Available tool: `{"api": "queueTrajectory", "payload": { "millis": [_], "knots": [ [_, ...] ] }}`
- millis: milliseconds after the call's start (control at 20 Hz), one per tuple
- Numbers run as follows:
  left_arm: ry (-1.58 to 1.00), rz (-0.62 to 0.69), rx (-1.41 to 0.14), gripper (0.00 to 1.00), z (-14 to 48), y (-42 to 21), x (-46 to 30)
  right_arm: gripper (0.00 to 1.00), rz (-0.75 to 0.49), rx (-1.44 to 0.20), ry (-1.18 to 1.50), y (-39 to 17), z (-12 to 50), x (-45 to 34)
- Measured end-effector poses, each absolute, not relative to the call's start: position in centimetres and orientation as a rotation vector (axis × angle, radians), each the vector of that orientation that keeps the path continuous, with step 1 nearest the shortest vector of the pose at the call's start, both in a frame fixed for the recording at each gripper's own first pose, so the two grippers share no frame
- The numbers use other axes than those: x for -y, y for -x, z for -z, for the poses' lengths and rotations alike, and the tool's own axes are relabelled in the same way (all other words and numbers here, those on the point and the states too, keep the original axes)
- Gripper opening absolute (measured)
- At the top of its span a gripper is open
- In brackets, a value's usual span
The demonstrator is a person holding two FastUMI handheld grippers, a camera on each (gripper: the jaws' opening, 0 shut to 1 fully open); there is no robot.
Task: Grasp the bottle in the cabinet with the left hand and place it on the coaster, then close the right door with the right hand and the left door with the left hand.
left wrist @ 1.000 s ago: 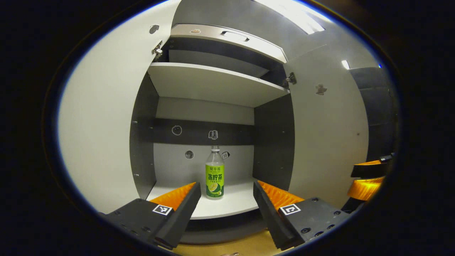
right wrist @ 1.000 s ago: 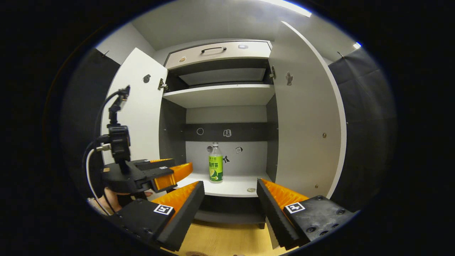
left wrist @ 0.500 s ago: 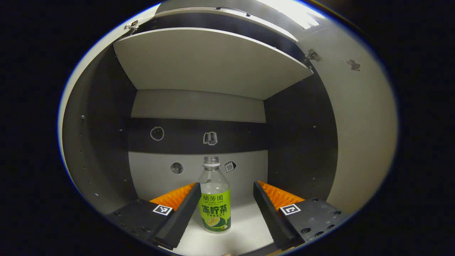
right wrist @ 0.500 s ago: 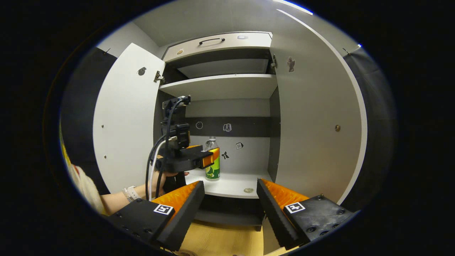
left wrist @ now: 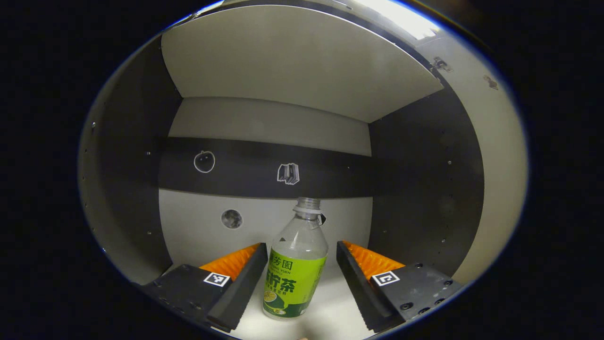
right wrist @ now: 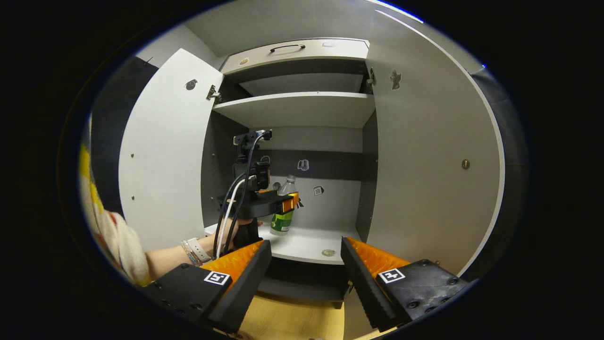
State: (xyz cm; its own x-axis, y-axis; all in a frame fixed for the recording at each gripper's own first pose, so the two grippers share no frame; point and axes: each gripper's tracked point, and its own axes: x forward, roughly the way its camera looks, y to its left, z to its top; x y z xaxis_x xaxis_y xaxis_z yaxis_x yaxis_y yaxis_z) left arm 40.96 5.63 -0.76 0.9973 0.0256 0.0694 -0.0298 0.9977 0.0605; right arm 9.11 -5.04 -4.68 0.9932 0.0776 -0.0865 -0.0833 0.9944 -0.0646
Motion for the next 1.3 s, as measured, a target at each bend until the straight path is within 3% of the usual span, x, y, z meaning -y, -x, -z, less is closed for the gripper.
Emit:
{"api": "queueTrajectory", "payload": {
  "millis": [50,350,500,600,750,1000,1300],
  "knots": [
    [-0.060,-0.025,0.058,0.94,1.1,-41.2,-5.7,0.94,-0.082,-0.083,0.074,-9.3,4.7,5.1],
    [-0.068,-0.020,0.032,0.92,2.2,-41.9,-6.1,0.98,-0.099,-0.100,0.088,-9.8,5.4,4.3],
    [-0.046,-0.023,0.039,0.81,2.1,-41.8,-6.1,0.98,-0.101,-0.102,0.104,-9.8,5.4,4.1],
    [-0.041,-0.023,0.037,0.79,2.1,-41.7,-6.2,0.95,-0.103,-0.103,0.099,-9.8,5.4,4.0],
    [-0.040,-0.019,0.047,0.77,1.0,-40.6,-6.1,0.98,-0.105,-0.095,0.097,-9.6,5.1,4.0],
    [-0.022,0.022,0.083,0.77,-2.7,-34.5,-4.3,0.98,-0.106,-0.062,0.086,-8.9,3.8,3.8],
    [-0.041,0.038,0.055,0.77,-2.2,-21.3,-2.3,0.98,-0.091,-0.021,0.089,-7.5,2.2,5.0]
  ]
}}
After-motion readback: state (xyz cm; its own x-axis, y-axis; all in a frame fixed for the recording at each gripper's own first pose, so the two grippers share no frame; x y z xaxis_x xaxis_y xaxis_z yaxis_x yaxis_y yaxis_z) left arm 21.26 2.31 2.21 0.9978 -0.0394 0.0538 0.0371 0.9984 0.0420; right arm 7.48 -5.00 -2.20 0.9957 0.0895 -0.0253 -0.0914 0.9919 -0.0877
